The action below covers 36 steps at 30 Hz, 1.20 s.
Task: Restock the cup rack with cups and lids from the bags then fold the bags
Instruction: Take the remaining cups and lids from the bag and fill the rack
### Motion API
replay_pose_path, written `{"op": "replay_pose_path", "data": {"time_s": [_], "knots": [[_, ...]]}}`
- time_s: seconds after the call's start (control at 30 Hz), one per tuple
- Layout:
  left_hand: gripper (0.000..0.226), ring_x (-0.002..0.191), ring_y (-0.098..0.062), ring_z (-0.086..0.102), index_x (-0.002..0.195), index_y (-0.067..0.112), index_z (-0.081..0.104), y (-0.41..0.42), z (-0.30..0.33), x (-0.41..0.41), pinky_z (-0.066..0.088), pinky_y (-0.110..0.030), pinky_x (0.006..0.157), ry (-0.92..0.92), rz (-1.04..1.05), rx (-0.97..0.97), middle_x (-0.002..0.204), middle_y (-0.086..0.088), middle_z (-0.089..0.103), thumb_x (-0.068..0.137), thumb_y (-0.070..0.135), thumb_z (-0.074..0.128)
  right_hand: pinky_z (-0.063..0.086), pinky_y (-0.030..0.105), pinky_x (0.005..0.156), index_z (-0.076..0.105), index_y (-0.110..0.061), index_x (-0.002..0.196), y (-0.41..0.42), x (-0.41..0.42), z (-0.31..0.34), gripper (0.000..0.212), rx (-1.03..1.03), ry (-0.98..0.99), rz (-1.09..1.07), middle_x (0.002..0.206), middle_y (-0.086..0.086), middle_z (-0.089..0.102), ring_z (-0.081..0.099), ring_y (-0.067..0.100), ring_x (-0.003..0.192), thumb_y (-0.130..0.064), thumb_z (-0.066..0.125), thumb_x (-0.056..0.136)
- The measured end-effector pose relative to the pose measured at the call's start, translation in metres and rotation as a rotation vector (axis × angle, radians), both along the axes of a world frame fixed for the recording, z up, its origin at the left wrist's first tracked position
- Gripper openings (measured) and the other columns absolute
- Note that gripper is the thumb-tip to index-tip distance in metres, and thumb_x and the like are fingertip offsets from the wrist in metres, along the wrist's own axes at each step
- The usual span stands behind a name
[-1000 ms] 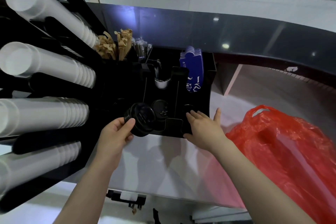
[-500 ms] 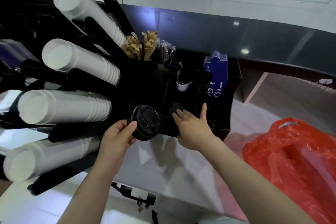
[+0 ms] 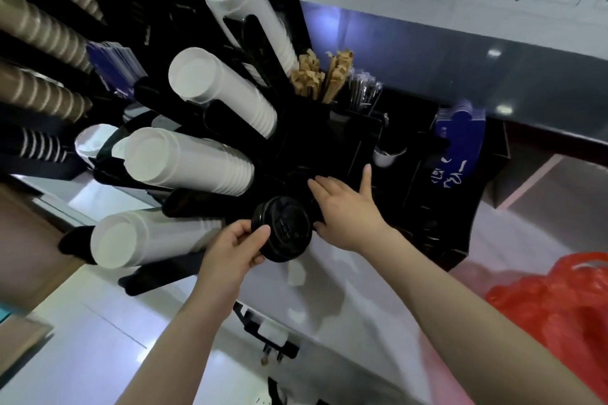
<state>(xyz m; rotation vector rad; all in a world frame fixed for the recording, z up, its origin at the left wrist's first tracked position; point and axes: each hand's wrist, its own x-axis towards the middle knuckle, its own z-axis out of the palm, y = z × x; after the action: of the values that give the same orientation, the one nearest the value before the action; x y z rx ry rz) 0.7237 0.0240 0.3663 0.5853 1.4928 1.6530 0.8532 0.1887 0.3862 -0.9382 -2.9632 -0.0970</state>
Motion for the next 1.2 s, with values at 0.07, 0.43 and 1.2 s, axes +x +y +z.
{"op": "replay_pose_path", "data": {"time_s": [0.07, 0.43, 1.2], "knots": [[0.015, 0.078, -0.023, 0.054, 0.072, 0.027, 0.068, -0.005, -0.001, 0.001, 0.047, -0.031, 0.072, 0.018, -0.001, -0.005, 0.080, -0.007, 0.064, 0.086, 0.022, 0.068, -0.026, 0.066, 0.094, 0.020, -0.014, 0.151, 0.006, -0.016, -0.003, 0.075, -0.052, -0.088, -0.002, 0.153, 0.005, 0.029, 0.025, 0.024, 0.142, -0.039, 0.056, 0.089], [0.011, 0.071, -0.003, 0.064, 0.091, 0.023, 0.064, -0.015, -0.005, 0.004, 0.050, -0.019, 0.065, 0.026, 0.105, -0.026, 0.071, 0.010, 0.068, 0.090, 0.012, 0.062, -0.018, 0.069, 0.102, 0.030, -0.026, 0.147, 0.002, -0.022, -0.003, 0.064, -0.149, -0.040, 0.010, 0.149, 0.000, 0.036, 0.021, 0.027, 0.143, -0.040, 0.054, 0.090], [0.028, 0.091, -0.014, 0.070, 0.103, 0.026, 0.064, -0.079, 0.080, 0.019, 0.052, -0.019, 0.075, 0.223, -0.060, 0.223, 0.094, -0.002, 0.074, 0.077, 0.019, 0.066, 0.028, 0.008, 0.102, 0.035, -0.027, 0.140, -0.130, 0.006, 0.068, 0.095, -0.462, 0.767, 0.269, 0.137, 0.003, 0.036, 0.030, -0.004, 0.128, -0.023, 0.087, 0.061]]}}
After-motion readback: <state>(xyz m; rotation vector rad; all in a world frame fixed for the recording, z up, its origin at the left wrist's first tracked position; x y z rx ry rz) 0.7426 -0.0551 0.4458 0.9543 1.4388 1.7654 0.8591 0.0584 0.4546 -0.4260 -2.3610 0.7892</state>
